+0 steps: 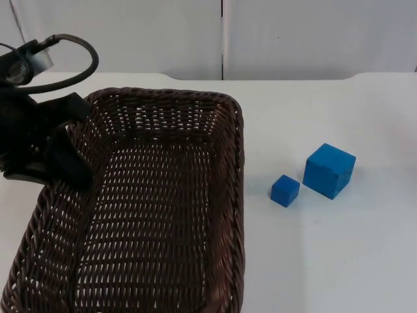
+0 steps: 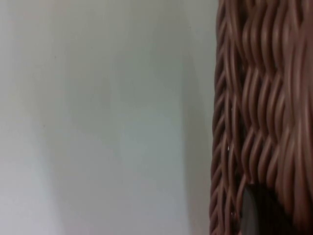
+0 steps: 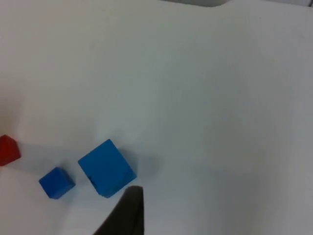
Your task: Pick up the basket with the left hand and place the largest block into the basket with the right hand.
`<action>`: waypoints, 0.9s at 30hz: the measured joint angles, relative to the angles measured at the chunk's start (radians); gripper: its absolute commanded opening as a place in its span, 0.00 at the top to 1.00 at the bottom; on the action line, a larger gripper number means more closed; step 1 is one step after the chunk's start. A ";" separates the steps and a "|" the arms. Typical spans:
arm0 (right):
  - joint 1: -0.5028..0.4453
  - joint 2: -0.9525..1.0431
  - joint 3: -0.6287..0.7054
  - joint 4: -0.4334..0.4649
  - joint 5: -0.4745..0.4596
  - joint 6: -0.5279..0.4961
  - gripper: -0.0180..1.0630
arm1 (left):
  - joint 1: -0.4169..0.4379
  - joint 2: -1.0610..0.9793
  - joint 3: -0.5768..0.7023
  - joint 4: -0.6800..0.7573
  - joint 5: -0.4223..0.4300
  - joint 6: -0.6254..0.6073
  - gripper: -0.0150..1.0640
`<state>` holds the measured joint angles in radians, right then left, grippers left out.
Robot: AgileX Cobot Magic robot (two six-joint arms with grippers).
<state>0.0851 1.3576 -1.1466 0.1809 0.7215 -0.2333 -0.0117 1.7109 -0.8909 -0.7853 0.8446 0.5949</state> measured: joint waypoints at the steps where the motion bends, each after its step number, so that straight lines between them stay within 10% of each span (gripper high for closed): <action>1: 0.000 0.019 -0.009 0.027 0.000 -0.030 0.01 | 0.000 0.000 0.000 0.000 0.000 0.000 0.95; 27: 0.258 0.404 -0.157 0.054 -0.025 -0.286 0.01 | 0.000 0.000 0.000 0.000 -0.006 0.000 0.95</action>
<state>0.3426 1.7617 -1.3036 0.2350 0.6964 -0.5197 -0.0117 1.7109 -0.8909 -0.7853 0.8381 0.5949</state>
